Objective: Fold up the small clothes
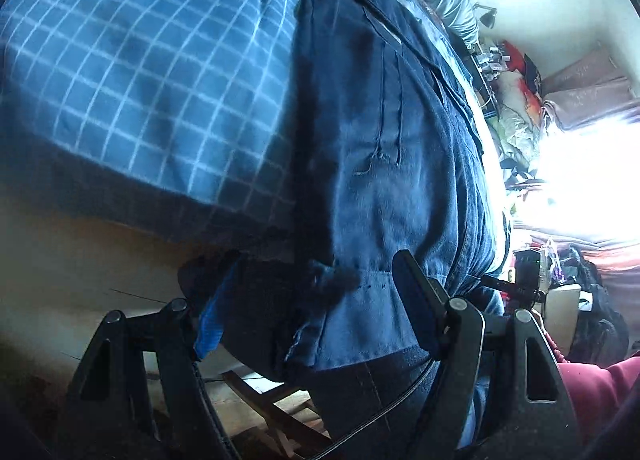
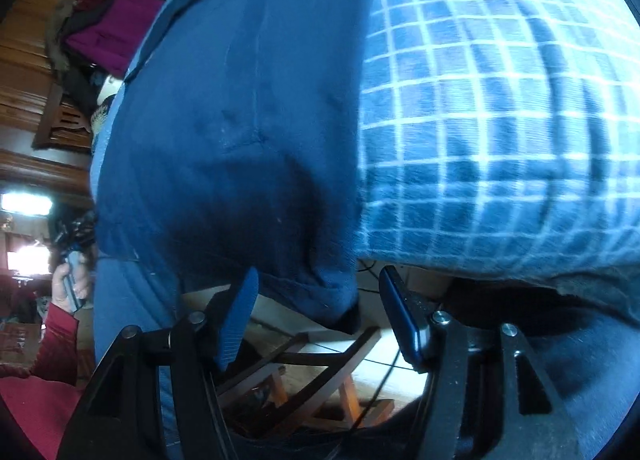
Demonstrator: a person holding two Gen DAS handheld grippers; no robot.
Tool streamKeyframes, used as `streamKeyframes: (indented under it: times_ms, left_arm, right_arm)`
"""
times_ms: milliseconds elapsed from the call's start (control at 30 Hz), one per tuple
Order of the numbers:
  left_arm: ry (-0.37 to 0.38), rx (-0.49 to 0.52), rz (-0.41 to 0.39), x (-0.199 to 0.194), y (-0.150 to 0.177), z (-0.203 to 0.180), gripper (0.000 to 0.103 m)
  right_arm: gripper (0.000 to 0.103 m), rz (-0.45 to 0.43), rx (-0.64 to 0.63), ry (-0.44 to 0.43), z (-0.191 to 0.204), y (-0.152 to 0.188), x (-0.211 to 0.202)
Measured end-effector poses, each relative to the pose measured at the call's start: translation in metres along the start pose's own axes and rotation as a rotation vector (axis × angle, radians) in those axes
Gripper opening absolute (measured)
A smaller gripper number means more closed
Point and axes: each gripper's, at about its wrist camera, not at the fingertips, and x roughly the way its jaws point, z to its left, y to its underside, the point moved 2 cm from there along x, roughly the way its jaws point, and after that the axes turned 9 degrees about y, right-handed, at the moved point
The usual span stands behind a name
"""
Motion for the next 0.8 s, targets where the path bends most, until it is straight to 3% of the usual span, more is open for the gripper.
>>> streamKeyframes:
  times_ms: [167,233,267,300,367,467,600,700,800]
  left_arm:
    - [0.02,-0.002,-0.008,0.005,0.0,0.0,0.071]
    - [0.027,0.017,0.022,0.009,0.002,-0.003,0.038]
    - [0.021,0.033,0.026,0.008,0.001,-0.006,0.024]
    - [0.025,0.046,0.018,0.007,0.001,-0.011,0.012]
    - [0.091,0.043,-0.034,-0.003,0.0,-0.022,0.011]
    - [0.221,0.047,-0.152,-0.032,-0.008,-0.047,0.01]
    - [0.339,0.057,-0.278,-0.058,-0.03,-0.074,0.01]
    - [0.386,0.066,-0.356,-0.072,-0.052,-0.091,0.01]
    - [0.413,0.068,-0.434,-0.082,-0.08,-0.103,0.01]
  right_arm:
    - [0.067,0.028,-0.01,-0.02,0.004,-0.002,0.013]
    - [0.067,0.035,-0.015,-0.023,0.008,-0.003,0.015]
    - [0.062,0.038,-0.021,-0.025,0.011,-0.002,0.014]
    - [0.051,0.035,-0.027,-0.02,0.008,-0.001,0.013]
    - [0.031,0.006,-0.037,-0.034,0.011,0.003,0.002]
    - [0.013,-0.085,-0.05,-0.112,0.026,0.01,-0.039]
    - [0.012,-0.236,-0.008,-0.24,0.041,0.002,-0.106]
    - [0.012,-0.333,0.021,-0.337,0.051,-0.018,-0.144]
    - [0.012,-0.399,0.036,-0.382,0.056,-0.046,-0.166]
